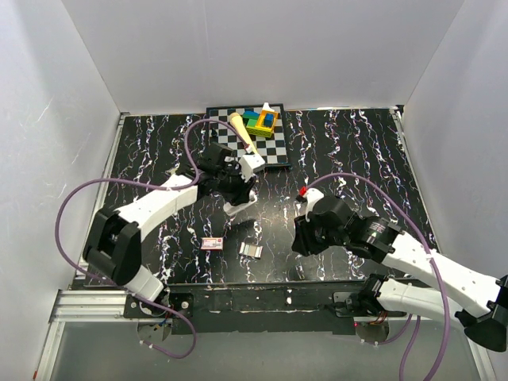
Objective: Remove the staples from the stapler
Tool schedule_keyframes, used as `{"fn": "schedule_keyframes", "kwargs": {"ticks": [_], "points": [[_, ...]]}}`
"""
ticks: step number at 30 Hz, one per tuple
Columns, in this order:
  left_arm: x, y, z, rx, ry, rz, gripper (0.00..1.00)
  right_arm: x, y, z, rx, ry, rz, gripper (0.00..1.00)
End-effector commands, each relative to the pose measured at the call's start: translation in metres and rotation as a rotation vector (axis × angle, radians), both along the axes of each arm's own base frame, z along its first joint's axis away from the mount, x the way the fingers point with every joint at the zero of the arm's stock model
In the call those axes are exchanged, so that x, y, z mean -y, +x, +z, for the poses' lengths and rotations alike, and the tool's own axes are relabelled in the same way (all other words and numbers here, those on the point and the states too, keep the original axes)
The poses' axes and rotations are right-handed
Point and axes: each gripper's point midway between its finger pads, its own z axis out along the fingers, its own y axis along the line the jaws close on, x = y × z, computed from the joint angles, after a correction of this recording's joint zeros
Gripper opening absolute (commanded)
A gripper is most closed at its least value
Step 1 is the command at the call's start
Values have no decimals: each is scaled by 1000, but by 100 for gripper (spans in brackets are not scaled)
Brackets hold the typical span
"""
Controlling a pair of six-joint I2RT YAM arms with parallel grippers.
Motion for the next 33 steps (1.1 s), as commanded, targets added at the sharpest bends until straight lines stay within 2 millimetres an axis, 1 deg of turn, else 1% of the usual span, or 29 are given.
{"fn": "schedule_keyframes", "kwargs": {"ticks": [1, 3, 6, 11, 12, 14, 16, 18, 23, 27, 31, 33], "points": [[31, -40, 75, 8, -236, -133, 0, -18, 1, 47, 80, 94, 104, 41], [37, -60, 90, -4, -286, -180, 0, -22, 1, 60, 108, 117, 142, 42], [43, -89, 105, -41, -351, -248, 0, -30, 1, 81, 155, 152, 208, 45], [43, -123, 126, -67, -429, -325, 0, -40, 1, 117, 221, 168, 313, 46], [41, -129, 131, -62, -447, -342, 0, -41, 0, 127, 239, 178, 338, 46], [39, -143, 140, -50, -494, -384, 0, -46, -6, 141, 255, 201, 409, 46], [37, -151, 147, -37, -522, -412, 0, -50, -11, 158, 270, 230, 459, 46], [35, -162, 151, -33, -550, -453, 0, -54, -15, 169, 280, 250, 503, 47], [30, -187, 167, -37, -638, -537, 0, -66, -24, 183, 257, 284, 595, 47], [27, -201, 180, -31, -690, -591, 0, -72, -27, 187, 260, 283, 656, 48], [26, -208, 185, -34, -713, -622, 0, -76, -31, 189, 251, 292, 685, 51], [25, -209, 186, -28, -718, -622, 0, -78, -29, 187, 243, 286, 687, 52]]}}
